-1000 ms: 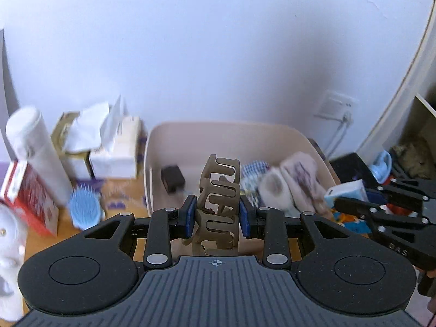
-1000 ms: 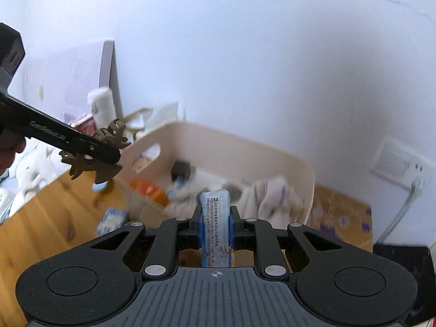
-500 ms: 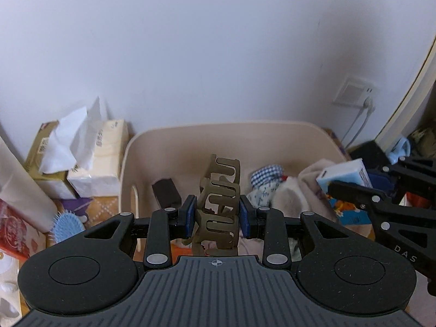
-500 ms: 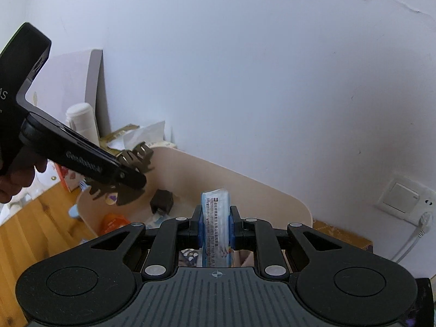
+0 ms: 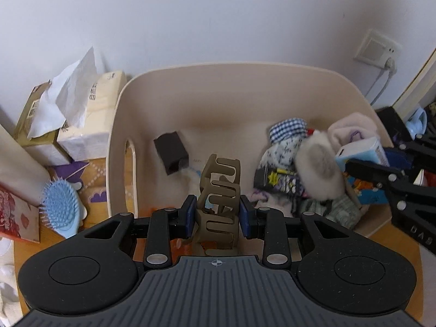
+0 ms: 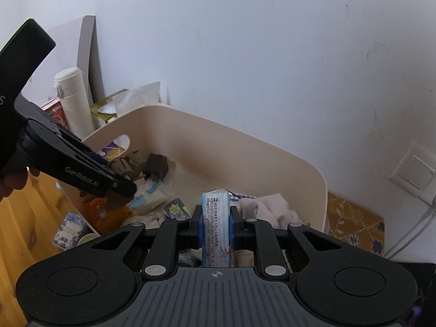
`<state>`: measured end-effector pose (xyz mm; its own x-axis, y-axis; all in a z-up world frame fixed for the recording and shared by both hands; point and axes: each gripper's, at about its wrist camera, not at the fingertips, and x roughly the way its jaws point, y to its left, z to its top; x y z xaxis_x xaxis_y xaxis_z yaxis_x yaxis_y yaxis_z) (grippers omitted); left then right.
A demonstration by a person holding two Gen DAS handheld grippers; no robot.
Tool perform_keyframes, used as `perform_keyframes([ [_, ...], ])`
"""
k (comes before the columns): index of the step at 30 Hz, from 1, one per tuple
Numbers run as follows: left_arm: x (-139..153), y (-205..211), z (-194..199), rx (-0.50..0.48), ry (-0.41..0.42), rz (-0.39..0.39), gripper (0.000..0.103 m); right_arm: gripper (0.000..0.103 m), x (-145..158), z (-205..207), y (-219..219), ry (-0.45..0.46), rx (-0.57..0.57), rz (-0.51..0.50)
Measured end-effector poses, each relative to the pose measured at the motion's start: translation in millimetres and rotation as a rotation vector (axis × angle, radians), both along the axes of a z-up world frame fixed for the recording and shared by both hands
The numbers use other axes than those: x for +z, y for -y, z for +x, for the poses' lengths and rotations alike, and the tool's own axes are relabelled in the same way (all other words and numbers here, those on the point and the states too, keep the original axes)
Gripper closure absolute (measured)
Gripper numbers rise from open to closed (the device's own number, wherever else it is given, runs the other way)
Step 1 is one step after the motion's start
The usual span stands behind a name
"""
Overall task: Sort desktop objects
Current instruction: 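Carry the claw clip and toothpaste box into the basket with both grippers, then open both grippers and pull back from the basket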
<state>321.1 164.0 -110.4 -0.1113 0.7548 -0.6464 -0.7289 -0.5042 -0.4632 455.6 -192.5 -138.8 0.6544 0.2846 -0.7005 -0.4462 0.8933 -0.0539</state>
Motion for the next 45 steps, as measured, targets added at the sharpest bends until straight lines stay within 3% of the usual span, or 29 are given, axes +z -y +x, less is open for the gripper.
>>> perform_keyframes([
  [2,-0.5,4.2,0.8,0.004,-0.003,-0.002,0.07,0.079,-1.5,-0.7,-0.9,-0.011,-0.021,-0.003],
  [3,0.0,6.6,1.0,0.007,-0.004,-0.001,0.068,0.071,-1.4,-1.6,-0.4,-0.014,-0.028,0.001],
  [5,0.5,10.6,0.9,0.008,-0.001,0.002,0.058,0.065,-1.8,-1.8,-3.6,-0.014,-0.028,0.007],
  [7,2.5,15.5,1.0,0.026,-0.003,0.007,0.04,0.058,-1.4,-5.6,-6.4,-0.008,-0.022,-0.006],
  [10,7.4,23.5,1.2,0.053,-0.015,0.016,0.026,0.051,2.6,-12.3,-6.2,0.005,-0.036,-0.01],
  [18,25.8,52.2,5.1,0.066,-0.047,0.049,0.022,0.024,26.4,-33.7,-4.6,0.053,-0.092,0.03],
  [25,36.8,81.4,10.8,0.079,-0.06,0.081,0.02,0.009,43.3,-54.7,-5.6,0.052,-0.122,0.064],
  [32,23.5,107.2,17.8,0.076,-0.048,0.056,0.019,0.0,49.3,-81.0,-7.1,0.051,-0.137,0.054],
  [45,-22.1,125.1,41.6,0.0,-0.031,-0.067,0.019,0.0,22.4,-109.4,-11.6,-0.033,-0.154,0.021],
])
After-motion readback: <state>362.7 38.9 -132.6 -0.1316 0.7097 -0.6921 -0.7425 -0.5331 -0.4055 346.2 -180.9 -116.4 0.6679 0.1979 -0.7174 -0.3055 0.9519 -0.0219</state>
